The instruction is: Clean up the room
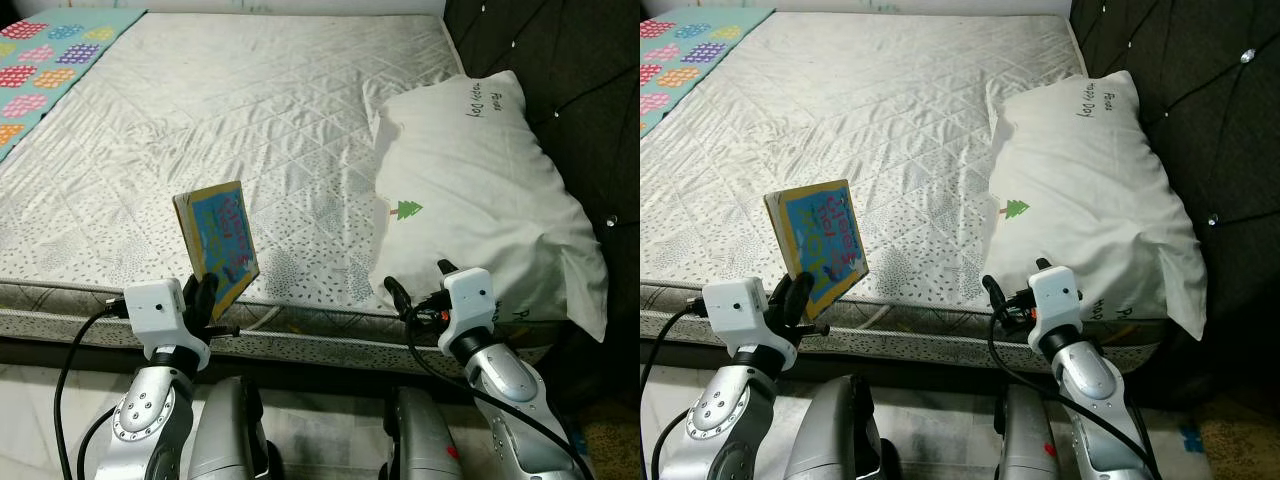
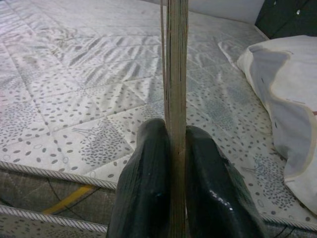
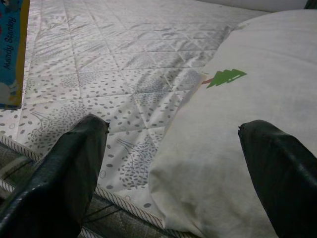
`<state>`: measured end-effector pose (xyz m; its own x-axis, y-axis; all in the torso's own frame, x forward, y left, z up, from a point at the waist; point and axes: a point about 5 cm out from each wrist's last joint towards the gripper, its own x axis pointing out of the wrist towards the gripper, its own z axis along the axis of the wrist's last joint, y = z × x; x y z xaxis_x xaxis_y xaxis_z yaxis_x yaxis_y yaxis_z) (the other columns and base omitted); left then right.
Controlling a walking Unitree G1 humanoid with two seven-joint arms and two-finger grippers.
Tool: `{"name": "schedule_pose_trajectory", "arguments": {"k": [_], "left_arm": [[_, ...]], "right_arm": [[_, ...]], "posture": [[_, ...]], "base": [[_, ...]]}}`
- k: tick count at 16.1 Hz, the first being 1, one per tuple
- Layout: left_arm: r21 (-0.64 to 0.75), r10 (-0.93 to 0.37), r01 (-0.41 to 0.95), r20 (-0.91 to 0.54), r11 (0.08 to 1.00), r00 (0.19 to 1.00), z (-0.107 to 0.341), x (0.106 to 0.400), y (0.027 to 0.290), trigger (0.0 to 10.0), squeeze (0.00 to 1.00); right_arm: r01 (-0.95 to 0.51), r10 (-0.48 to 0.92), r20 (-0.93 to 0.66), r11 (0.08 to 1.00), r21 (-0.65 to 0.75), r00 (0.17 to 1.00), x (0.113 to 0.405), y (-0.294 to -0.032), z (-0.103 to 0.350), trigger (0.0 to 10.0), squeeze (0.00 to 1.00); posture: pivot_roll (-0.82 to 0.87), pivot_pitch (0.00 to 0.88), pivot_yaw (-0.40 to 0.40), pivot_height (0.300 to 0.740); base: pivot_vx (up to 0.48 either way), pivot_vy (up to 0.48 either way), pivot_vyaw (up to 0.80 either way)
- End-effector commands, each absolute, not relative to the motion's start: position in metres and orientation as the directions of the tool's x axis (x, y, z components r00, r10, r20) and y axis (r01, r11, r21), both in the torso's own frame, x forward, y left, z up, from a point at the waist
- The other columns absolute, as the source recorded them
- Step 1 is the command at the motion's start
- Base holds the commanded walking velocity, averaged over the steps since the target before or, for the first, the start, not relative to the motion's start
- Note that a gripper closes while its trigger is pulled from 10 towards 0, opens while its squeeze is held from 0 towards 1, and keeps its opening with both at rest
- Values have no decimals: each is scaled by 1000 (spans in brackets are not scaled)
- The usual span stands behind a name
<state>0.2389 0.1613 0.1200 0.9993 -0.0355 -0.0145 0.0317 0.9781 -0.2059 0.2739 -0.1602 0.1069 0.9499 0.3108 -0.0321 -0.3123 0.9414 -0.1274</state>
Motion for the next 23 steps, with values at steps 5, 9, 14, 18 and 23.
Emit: {"name": "schedule_pose_trajectory", "arguments": {"k": [5, 9, 14, 18, 23], "left_arm": [[-208, -49, 54, 28, 977, 998, 130, 241, 160, 10000, 0], [-209, -49, 54, 29, 976, 998, 130, 242, 160, 10000, 0], [-209, -43, 49, 35, 977, 998, 131, 244, 160, 10000, 0], [-206, -19, 26, 38, 978, 999, 132, 244, 161, 10000, 0], [-192, 37, -28, 44, 981, 998, 133, 245, 168, 10000, 0]], "right_arm": [[-277, 274, -45, 954, -111, 961, 273, -166, 107, 10000, 0], [-271, 266, -54, 956, -115, 962, 273, -167, 107, 10000, 0], [-270, 267, -44, 956, -116, 963, 273, -166, 108, 10000, 0], [-279, 276, -41, 953, -115, 960, 273, -166, 109, 10000, 0], [-301, 299, -38, 939, -166, 954, 273, -165, 110, 10000, 0]], "posture": [[-140, 154, 41, 548], [-142, 155, 44, 548], [-143, 154, 45, 548], [-144, 153, 45, 548], [-142, 153, 41, 548]], "base": [[0, 0, -269], [0, 0, -800], [0, 0, -320], [0, 0, 0], [0, 0, 116]]}}
